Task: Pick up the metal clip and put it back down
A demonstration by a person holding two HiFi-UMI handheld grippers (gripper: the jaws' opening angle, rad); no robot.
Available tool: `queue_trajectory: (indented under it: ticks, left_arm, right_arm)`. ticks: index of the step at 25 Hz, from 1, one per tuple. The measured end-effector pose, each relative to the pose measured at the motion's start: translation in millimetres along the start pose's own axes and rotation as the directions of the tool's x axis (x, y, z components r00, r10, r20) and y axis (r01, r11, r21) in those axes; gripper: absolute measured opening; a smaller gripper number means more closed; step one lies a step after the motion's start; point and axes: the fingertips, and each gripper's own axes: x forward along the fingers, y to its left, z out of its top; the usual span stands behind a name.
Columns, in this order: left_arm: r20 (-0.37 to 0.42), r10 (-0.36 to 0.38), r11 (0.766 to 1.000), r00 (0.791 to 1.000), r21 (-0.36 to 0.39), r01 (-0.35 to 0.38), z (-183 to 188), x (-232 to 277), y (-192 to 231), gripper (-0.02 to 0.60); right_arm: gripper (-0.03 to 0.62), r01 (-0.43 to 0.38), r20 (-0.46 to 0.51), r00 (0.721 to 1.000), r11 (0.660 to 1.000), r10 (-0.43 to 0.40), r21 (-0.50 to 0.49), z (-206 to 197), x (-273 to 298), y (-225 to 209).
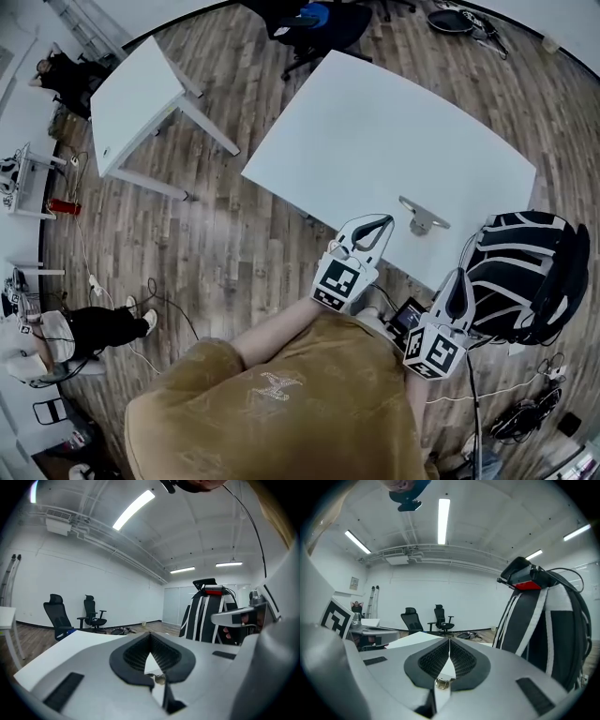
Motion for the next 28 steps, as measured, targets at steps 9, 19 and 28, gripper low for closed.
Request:
queue_trajectory:
  ticks: [9,19,28]
  left_arm:
    - [0.006,-0.024,1.0,1.0,0.016,0.024,7.4,27.6,18.3,0.006]
    - [-0.042,-0.024,0.996,0.999,0.083,0.027,-12.3,70.3,31.1,0.006]
    - [-0.141,-0.02,0.966,0.99,0.254,0.056,-41.7,103.5,36.5,0.006]
  right_arm:
    - [0.009,0.075,0.0,0.997,0.997,-0.075,0.02,6.1,24.0,-3.6]
    - [0.009,0.029,-0.032,0.999,0.999,-0.028,0.027,0.1,63.3,-9.0]
    - [0.009,-0.001,-0.076,0.997,0.999,0.004,0.038,-7.6,92.2,-9.7]
